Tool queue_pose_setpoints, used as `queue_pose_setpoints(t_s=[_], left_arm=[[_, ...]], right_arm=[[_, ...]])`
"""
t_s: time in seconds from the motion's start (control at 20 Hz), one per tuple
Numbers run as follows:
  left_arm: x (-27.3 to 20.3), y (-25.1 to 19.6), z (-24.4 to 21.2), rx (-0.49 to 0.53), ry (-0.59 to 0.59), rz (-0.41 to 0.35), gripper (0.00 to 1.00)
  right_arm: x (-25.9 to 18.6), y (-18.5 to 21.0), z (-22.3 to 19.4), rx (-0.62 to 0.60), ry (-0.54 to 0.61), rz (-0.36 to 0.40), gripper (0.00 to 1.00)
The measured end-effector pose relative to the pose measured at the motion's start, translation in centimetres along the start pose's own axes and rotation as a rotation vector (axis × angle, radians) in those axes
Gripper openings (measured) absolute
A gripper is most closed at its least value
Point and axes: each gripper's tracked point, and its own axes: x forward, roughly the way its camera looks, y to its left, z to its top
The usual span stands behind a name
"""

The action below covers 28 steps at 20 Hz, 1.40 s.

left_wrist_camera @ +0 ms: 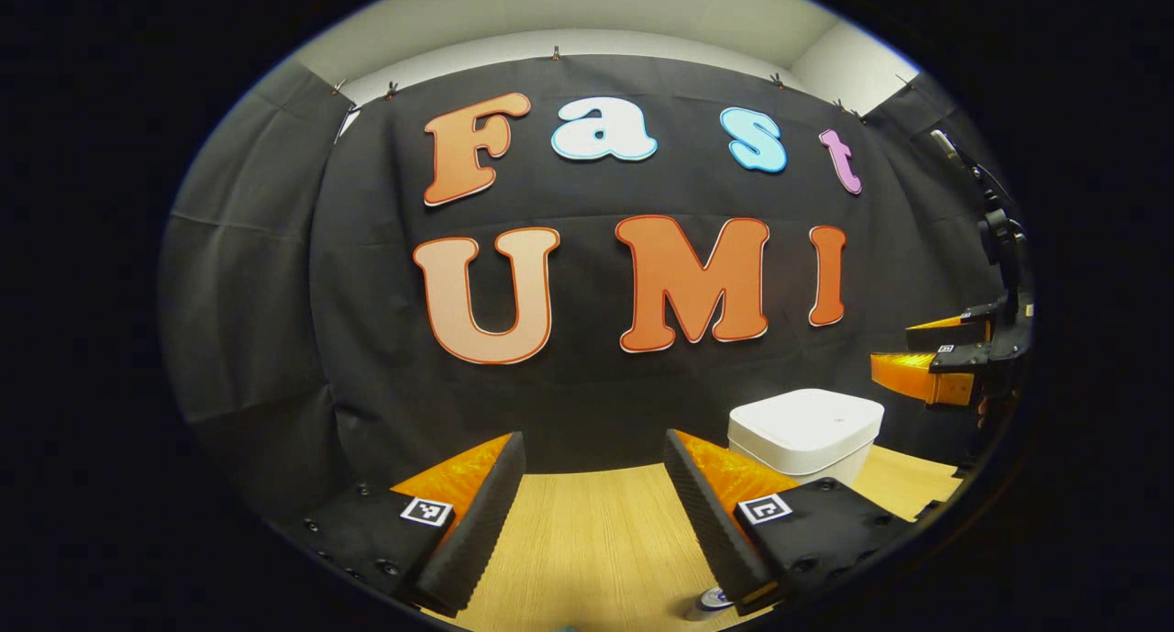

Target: Press the lid of the desktop garbage bin to open it, pick up the crumpled paper on the desktop and throw it into the bin, then pick up the pop can on the desktop and drop it into the bin, and finally close the garbage bin lid.

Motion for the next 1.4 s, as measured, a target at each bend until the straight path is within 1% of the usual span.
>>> queue_pose_setpoints(t_s=[0.05, 0.1, 0.3, 0.35, 0.4, 0.45, 0.5, 0.55, 0.6, 0.65, 0.7, 0.75, 0.8, 0.85, 0.9, 0.95, 1.05, 1.2, 1.25, 1.3, 1.4], left_arm=[[0.0, 0.2, -0.3, -0.002, 0.008, -0.015, 0.97], [-0.1, 0.5, -0.5, -0.003, 0.013, -0.028, 0.97], [-0.4, 1.5, -1.1, 0.016, 0.023, -0.059, 0.97], [-0.4, 1.8, -1.1, 0.024, 0.025, -0.056, 0.91], [-0.4, 2.1, -1.1, 0.030, 0.024, -0.051, 0.91], [-0.3, 2.5, -1.2, 0.034, 0.022, -0.041, 0.91], [-0.3, 2.7, -1.1, 0.033, 0.021, -0.027, 0.97], [-0.1, 2.9, -1.2, 0.027, 0.023, -0.009, 0.97], [0.1, 3.0, -1.3, 0.016, 0.031, 0.010, 0.97], [0.2, 3.0, -1.7, 0.004, 0.050, 0.025, 0.97], [0.0, 2.8, -2.2, -0.010, 0.062, 0.037, 0.91], [0.1, 2.7, -2.4, -0.021, 0.073, 0.048, 0.97], [0.1, 2.7, -2.8, -0.024, 0.086, 0.063, 0.97], [0.2, 2.8, -2.9, -0.022, 0.094, 0.080, 0.98], [0.4, 2.8, -2.8, -0.020, 0.095, 0.097, 0.97], [0.4, 2.9, -2.8, -0.018, 0.097, 0.109, 0.97], [0.7, 2.5, -3.1, -0.008, 0.108, 0.125, 0.98], [1.2, 2.1, -3.2, 0.003, 0.116, 0.139, 0.97], [1.3, 2.0, -3.3, 0.005, 0.120, 0.144, 0.92], [1.5, 1.9, -3.6, 0.006, 0.129, 0.145, 0.97], [1.8, 1.9, -3.8, 0.007, 0.137, 0.154, 0.98]], right_arm=[[-0.1, 0.1, 0.0, 0.000, 0.007, -0.014, 0.91], [-0.2, 0.1, -0.1, -0.001, 0.015, -0.026, 0.90], [0.0, -0.1, -0.8, -0.017, 0.051, -0.075, 0.81], [0.3, -0.2, -0.9, -0.018, 0.056, -0.082, 0.76], [0.7, -0.2, -1.0, -0.018, 0.060, -0.085, 0.69], [1.0, -0.2, -1.1, -0.017, 0.065, -0.080, 0.67], [1.6, -0.2, -1.2, -0.015, 0.071, -0.070, 0.64], [2.2, -0.1, -1.3, -0.012, 0.077, -0.057, 0.52], [3.0, 0.1, -1.5, -0.011, 0.085, -0.040, 0.51], [3.5, 0.2, -1.8, -0.008, 0.094, -0.022, 0.40], [4.0, 0.2, -2.2, -0.008, 0.104, -0.012, 0.35], [4.6, 0.1, -2.6, -0.011, 0.114, -0.001, 0.24], [5.1, -0.1, -3.0, -0.012, 0.121, 0.008, 0.19], [5.6, -0.2, -3.3, -0.010, 0.131, 0.015, 0.12], [6.1, -0.4, -3.8, -0.001, 0.145, 0.022, 0.08], [6.5, -0.6, -4.3, 0.018, 0.158, 0.036, 0.03], [7.5, -0.8, -5.3, 0.052, 0.188, 0.059, 0.02], [8.9, -1.6, -6.8, 0.045, 0.227, 0.056, 0.02], [9.2, -1.7, -7.1, 0.040, 0.231, 0.061, 0.02], [9.5, -1.6, -7.4, 0.034, 0.237, 0.069, 0.02], [10.0, -1.6, -8.2, 0.020, 0.256, 0.076, 0.02]])
